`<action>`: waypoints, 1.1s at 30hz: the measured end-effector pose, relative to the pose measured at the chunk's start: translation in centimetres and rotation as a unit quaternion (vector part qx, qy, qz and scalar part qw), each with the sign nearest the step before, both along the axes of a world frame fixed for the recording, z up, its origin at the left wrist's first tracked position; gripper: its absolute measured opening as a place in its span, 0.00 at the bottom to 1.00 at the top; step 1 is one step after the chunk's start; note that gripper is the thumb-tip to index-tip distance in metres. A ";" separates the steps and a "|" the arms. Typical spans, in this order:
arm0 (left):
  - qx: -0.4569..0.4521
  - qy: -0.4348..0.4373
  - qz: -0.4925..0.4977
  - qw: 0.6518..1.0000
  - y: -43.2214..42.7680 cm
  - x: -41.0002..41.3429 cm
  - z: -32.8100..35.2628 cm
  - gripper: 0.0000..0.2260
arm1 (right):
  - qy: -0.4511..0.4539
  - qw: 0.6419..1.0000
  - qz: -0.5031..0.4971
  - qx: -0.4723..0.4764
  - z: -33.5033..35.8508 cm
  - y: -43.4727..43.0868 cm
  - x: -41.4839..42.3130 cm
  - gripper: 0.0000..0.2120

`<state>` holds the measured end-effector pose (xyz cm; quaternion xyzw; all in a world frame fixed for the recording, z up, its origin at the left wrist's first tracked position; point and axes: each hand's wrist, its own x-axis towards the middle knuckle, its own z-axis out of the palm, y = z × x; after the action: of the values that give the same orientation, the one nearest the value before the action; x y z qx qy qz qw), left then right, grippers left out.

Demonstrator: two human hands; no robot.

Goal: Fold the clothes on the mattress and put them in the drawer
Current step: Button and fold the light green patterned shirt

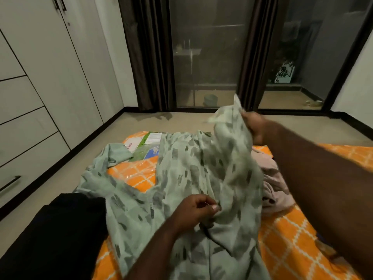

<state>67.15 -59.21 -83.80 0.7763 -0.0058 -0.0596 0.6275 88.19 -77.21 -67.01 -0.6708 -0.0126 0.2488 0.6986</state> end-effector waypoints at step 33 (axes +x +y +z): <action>-0.126 0.005 0.329 0.936 -3.5 -5.4 1.3 0.03 | 0.004 0.954 -0.149 -0.261 -17.4 -8.3 -14.4 0.27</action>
<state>61.75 -62.68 -82.52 0.6491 0.2453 0.1474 0.7048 73.75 -85.56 -84.37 -0.8234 0.1552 0.1391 0.5279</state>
